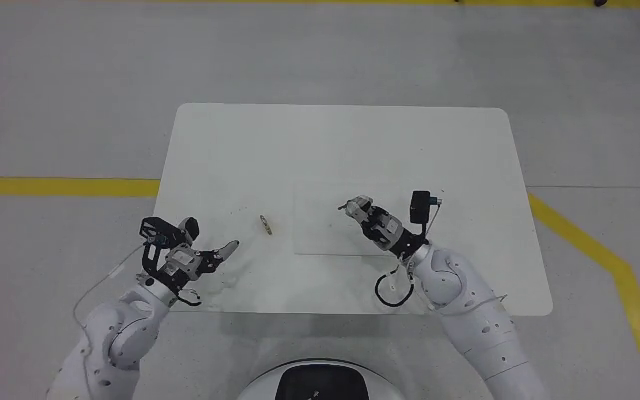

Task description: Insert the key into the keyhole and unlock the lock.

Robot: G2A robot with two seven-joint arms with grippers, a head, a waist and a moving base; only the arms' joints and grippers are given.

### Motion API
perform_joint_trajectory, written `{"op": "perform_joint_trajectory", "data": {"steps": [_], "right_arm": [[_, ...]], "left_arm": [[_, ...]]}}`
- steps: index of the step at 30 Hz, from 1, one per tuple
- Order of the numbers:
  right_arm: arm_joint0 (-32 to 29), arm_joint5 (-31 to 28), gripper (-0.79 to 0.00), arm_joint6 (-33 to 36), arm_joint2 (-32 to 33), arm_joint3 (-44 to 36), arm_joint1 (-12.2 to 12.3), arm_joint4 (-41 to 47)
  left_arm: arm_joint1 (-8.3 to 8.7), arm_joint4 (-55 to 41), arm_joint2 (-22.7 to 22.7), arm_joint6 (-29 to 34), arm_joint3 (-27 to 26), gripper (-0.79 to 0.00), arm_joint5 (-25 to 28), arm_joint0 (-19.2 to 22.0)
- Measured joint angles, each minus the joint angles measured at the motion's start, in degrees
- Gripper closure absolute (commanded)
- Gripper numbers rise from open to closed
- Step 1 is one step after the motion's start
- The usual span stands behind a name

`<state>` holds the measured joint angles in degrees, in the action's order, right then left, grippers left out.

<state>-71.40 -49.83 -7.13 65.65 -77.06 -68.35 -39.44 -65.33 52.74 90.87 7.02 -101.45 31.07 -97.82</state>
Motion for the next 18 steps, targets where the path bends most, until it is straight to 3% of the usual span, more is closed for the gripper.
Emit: {"op": "perform_joint_trajectory", "data": {"steps": [3,13,18], "right_arm": [[0.25,-1.17,0.0,-0.02,-0.21,0.61,-0.16,2.75],[0.14,-1.49,0.0,-0.15,-0.05,0.59,-0.13,3.17],[0.46,-0.57,0.0,2.06,-1.2,1.39,-0.39,5.17]], "left_arm": [[0.18,-8.43,0.27,5.69,-0.97,-0.785,1.45,0.31],[0.14,-8.8,0.11,4.17,-0.99,-0.785,1.25,0.27],[-0.09,-14.64,-2.66,4.41,-0.48,-0.785,3.82,1.63]]}}
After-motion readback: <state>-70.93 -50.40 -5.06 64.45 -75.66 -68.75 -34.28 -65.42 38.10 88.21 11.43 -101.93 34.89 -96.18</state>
